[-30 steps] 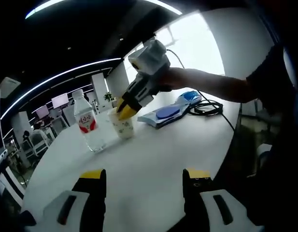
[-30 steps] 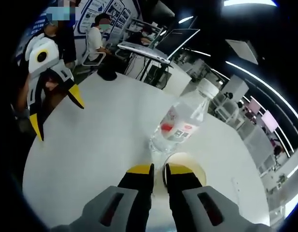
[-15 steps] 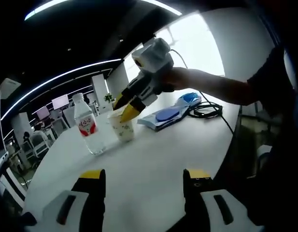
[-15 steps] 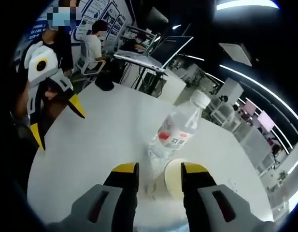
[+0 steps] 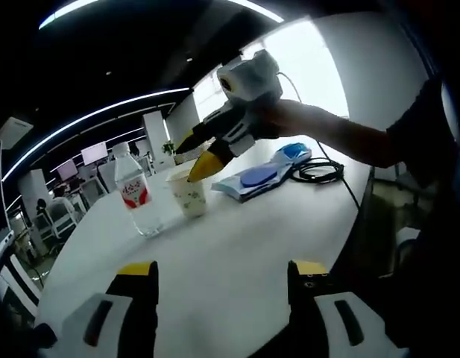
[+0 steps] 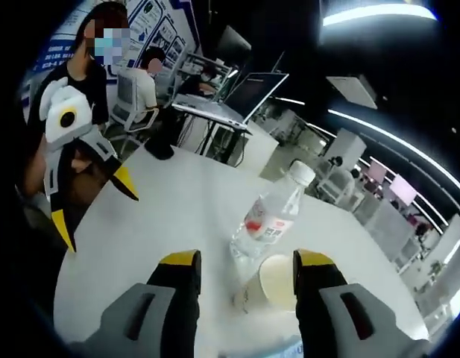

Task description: Arrange the tabletop items into an orderly group along one side of the table until the central work area is clear of visible clutter.

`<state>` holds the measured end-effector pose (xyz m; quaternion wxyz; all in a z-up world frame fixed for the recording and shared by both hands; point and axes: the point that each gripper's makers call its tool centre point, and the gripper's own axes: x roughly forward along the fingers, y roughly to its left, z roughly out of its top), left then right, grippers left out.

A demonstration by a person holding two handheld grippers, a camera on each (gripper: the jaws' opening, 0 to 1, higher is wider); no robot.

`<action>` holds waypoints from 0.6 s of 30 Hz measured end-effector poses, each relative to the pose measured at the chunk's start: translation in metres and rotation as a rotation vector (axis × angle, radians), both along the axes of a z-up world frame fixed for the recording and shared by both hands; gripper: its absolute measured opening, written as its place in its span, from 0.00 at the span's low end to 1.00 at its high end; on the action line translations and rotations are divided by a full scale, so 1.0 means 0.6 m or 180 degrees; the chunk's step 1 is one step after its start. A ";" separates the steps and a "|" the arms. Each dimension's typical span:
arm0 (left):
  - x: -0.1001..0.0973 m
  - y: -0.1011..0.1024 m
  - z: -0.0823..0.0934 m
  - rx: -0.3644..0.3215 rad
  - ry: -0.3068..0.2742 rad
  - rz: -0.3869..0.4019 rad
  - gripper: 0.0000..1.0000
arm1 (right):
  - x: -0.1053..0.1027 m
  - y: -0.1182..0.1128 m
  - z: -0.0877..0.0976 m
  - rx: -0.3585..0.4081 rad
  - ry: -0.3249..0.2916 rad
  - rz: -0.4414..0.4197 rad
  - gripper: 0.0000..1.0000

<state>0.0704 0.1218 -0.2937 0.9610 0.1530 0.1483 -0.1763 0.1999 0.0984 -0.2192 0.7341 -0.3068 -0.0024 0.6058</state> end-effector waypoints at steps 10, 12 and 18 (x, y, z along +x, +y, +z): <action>0.002 -0.002 0.007 -0.0061 -0.0012 0.0028 0.76 | -0.020 -0.032 0.037 0.0182 -0.0043 -0.0068 0.65; 0.003 -0.006 0.008 -0.0067 -0.0008 0.0022 0.78 | -0.026 -0.039 0.047 0.0227 -0.0075 -0.0075 0.68; 0.003 -0.022 0.005 -0.0065 0.0018 -0.0039 0.81 | -0.039 -0.056 0.071 0.0418 -0.0061 -0.0136 0.73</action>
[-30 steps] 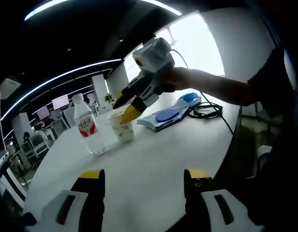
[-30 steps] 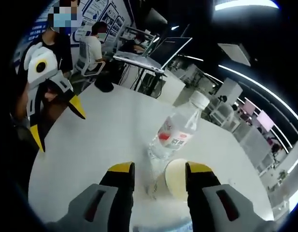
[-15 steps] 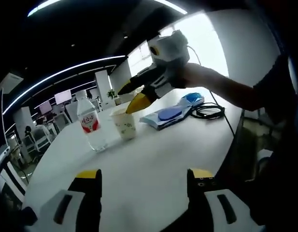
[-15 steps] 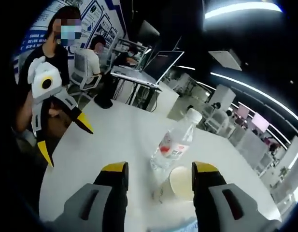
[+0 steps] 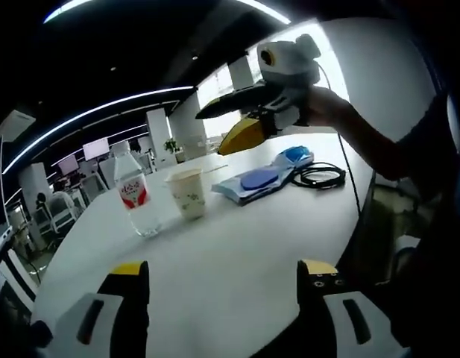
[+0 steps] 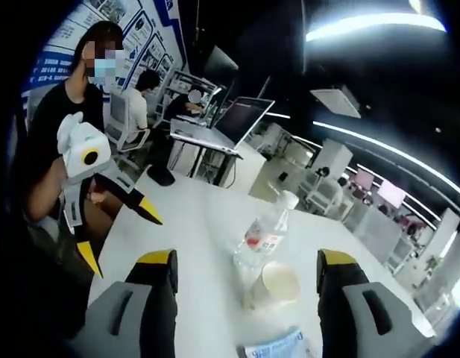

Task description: Arrange the tabletop items into an orderly group along one side of the table until the central work area is clear of visible clutter.

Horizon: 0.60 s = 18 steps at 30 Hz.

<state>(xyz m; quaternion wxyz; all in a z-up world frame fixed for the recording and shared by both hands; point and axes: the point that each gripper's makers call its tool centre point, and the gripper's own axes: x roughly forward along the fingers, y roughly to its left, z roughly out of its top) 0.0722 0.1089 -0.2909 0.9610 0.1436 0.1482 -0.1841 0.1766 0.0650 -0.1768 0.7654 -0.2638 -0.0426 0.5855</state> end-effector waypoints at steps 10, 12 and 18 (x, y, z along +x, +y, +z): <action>0.005 -0.005 -0.001 -0.0017 0.0035 0.0009 0.88 | 0.003 -0.038 0.015 0.0243 0.0167 -0.0205 0.93; 0.006 -0.007 0.000 -0.0014 0.0034 0.0004 0.88 | 0.005 -0.049 0.023 0.0329 0.0215 -0.0256 0.98; 0.014 -0.025 -0.002 0.0000 0.0050 -0.0072 0.88 | 0.002 -0.081 0.041 0.0455 0.0282 -0.0301 1.00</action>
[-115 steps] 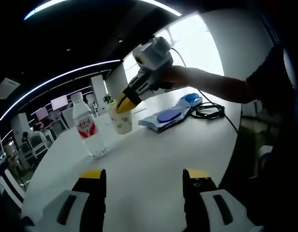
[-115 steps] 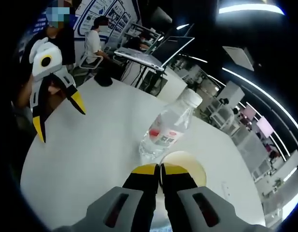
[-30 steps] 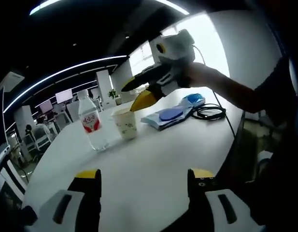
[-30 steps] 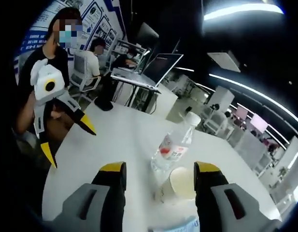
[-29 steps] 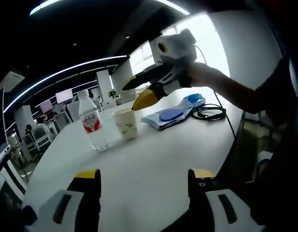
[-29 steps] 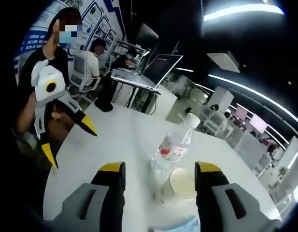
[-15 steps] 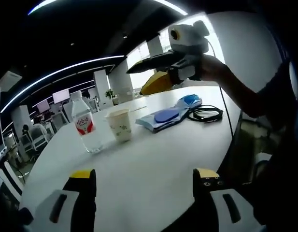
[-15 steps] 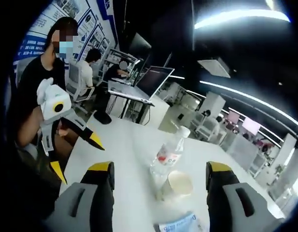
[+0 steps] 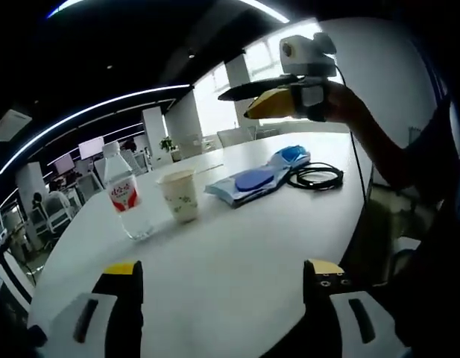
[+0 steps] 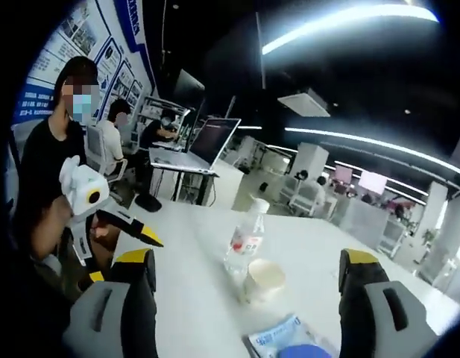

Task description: Arrange the tabletop items into an orderly group along one side of the table until the central work area is clear of visible clutter.

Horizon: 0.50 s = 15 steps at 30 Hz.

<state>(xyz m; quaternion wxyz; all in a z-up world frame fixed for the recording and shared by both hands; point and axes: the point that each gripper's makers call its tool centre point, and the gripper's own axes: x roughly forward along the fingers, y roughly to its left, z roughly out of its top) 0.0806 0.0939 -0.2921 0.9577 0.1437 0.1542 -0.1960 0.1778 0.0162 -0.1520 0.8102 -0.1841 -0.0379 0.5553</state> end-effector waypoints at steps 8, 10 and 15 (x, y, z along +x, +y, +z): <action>0.012 -0.021 -0.002 0.0019 0.0030 -0.0106 0.89 | 0.003 -0.056 0.005 0.0028 0.0016 -0.0164 1.00; 0.014 -0.027 -0.002 0.0026 0.0032 -0.0136 0.89 | 0.004 -0.071 0.009 0.0091 0.0051 -0.0208 1.00; 0.018 -0.041 0.001 0.0029 0.0017 -0.0211 0.89 | 0.003 -0.107 0.010 0.0111 0.0053 -0.0316 1.00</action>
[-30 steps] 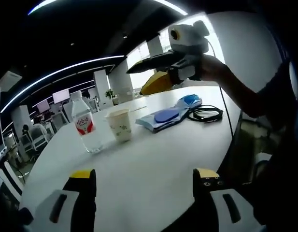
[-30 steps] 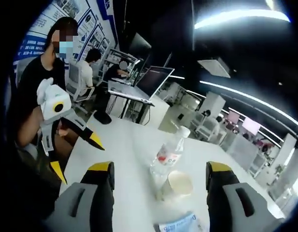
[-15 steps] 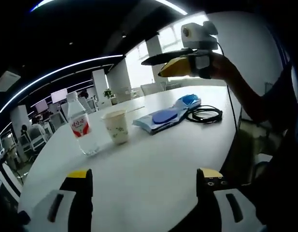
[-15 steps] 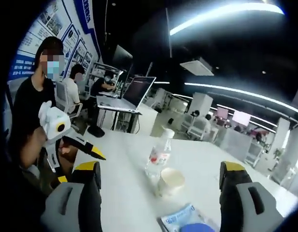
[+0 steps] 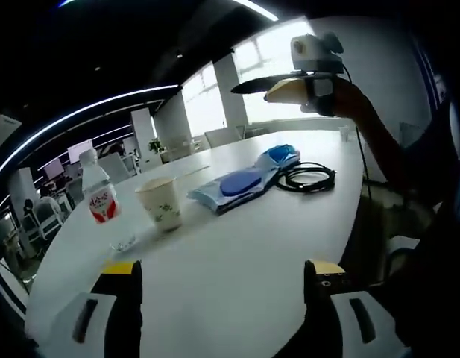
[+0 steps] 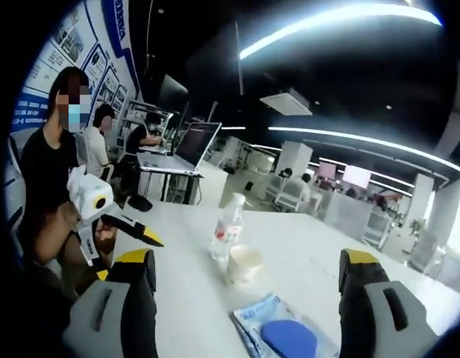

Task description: Arrange the tabletop items into an orderly group along one side of the table until the central work area is clear of visible clutter.

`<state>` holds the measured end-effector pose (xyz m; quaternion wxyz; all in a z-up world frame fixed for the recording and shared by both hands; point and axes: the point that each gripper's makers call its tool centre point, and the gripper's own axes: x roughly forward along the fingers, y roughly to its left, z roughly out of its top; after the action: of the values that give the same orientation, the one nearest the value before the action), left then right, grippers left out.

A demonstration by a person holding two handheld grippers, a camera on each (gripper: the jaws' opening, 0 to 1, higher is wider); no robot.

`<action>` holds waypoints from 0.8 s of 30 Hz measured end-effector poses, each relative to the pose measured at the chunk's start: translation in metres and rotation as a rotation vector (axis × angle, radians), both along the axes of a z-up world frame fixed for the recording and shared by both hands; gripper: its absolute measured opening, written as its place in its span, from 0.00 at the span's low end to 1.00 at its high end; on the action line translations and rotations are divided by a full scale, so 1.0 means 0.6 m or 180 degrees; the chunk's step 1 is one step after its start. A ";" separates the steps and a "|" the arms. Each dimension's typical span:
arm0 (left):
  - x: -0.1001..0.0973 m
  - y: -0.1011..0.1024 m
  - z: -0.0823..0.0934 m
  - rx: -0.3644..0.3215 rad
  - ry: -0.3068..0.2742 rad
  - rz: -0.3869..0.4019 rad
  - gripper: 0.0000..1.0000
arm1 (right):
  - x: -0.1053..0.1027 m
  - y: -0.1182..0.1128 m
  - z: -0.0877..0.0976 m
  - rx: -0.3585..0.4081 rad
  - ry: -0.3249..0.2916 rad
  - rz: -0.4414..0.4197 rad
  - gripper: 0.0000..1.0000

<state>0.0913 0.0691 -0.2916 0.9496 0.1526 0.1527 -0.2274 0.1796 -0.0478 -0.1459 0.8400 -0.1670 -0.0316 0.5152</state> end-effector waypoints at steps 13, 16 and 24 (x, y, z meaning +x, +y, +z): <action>0.005 -0.032 0.000 0.0020 0.0016 -0.0164 0.89 | 0.000 -0.073 -0.018 -0.0028 0.0101 -0.0221 1.00; 0.009 -0.043 -0.001 0.0013 0.0030 -0.0212 0.89 | -0.001 -0.092 -0.024 -0.0023 0.0130 -0.0268 1.00; 0.020 -0.074 -0.005 0.0028 0.0064 -0.0351 0.89 | -0.005 -0.142 -0.053 -0.0046 0.0244 -0.0400 1.00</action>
<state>0.1034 0.0250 -0.2948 0.9333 0.1627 0.1547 -0.2803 0.1768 -0.1332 -0.1779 0.8701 -0.1548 0.0149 0.4677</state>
